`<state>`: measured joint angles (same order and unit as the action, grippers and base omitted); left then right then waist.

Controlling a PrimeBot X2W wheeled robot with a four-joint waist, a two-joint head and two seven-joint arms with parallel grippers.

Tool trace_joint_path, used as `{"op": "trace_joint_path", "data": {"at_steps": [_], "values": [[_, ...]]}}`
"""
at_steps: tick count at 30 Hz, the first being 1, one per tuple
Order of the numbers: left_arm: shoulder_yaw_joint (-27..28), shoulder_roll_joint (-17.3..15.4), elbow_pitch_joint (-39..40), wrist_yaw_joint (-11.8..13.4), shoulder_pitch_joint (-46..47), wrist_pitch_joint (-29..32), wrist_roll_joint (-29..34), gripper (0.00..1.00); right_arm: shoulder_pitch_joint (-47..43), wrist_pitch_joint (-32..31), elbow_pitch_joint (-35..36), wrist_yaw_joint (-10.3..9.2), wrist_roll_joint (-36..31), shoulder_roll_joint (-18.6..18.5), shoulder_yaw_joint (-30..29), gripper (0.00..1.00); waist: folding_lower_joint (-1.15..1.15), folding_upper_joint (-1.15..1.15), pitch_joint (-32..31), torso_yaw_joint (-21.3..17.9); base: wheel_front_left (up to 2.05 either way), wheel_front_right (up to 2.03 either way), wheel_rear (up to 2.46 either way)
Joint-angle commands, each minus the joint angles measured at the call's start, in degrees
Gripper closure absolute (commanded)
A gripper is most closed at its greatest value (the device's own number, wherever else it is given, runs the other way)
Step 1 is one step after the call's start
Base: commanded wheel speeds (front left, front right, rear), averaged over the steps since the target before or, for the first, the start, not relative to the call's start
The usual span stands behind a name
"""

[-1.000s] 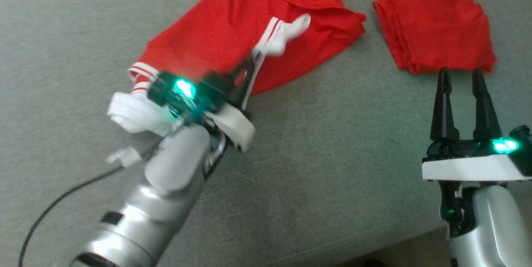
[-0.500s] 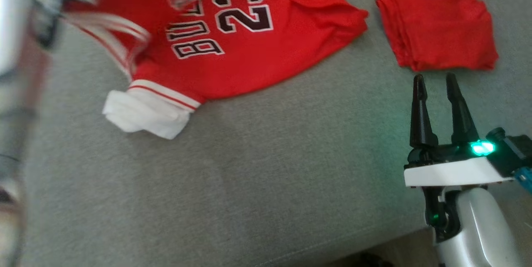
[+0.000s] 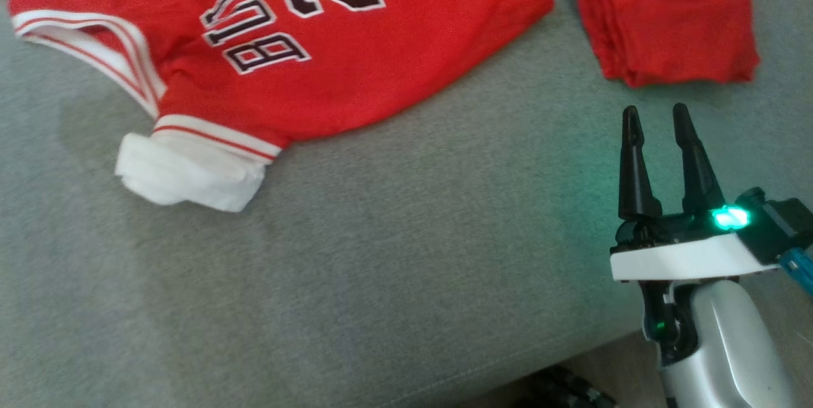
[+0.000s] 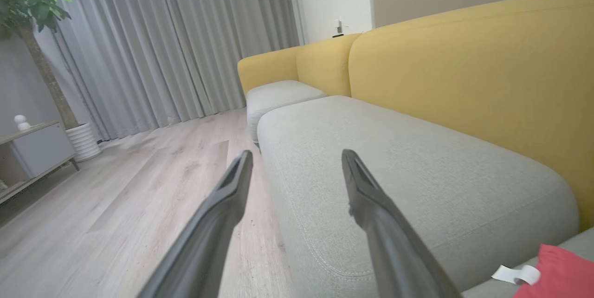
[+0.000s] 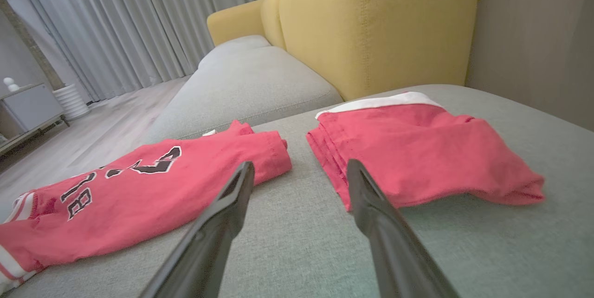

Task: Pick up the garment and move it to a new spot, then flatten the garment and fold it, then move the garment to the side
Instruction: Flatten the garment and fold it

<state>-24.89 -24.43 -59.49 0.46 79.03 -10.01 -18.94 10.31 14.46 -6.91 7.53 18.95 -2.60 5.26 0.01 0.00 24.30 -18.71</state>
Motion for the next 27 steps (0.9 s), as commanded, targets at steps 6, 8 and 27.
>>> {"op": "trace_joint_path", "data": {"at_steps": [6,8,27], "values": [[0.02,0.95,-0.21,-2.28,-2.73,-3.82,-1.07,0.00,1.08,0.54,1.68,-0.04,-2.69,-0.28,-0.24,0.00,-0.01,0.00,-4.24,5.25,0.00,0.00,0.00],[-0.06,1.82,0.11,-2.98,-5.11,-4.42,-1.50,0.00,0.89,0.54,1.49,-0.04,-3.48,-0.28,-0.90,0.00,-0.01,0.00,-5.98,7.06,0.00,0.00,0.00],[1.40,8.17,29.75,1.85,-46.38,-4.98,-2.55,0.00,-4.48,0.54,-0.53,-0.04,-6.77,-0.28,-5.26,0.00,-0.01,0.00,-18.23,21.79,0.00,0.00,0.00]]}}
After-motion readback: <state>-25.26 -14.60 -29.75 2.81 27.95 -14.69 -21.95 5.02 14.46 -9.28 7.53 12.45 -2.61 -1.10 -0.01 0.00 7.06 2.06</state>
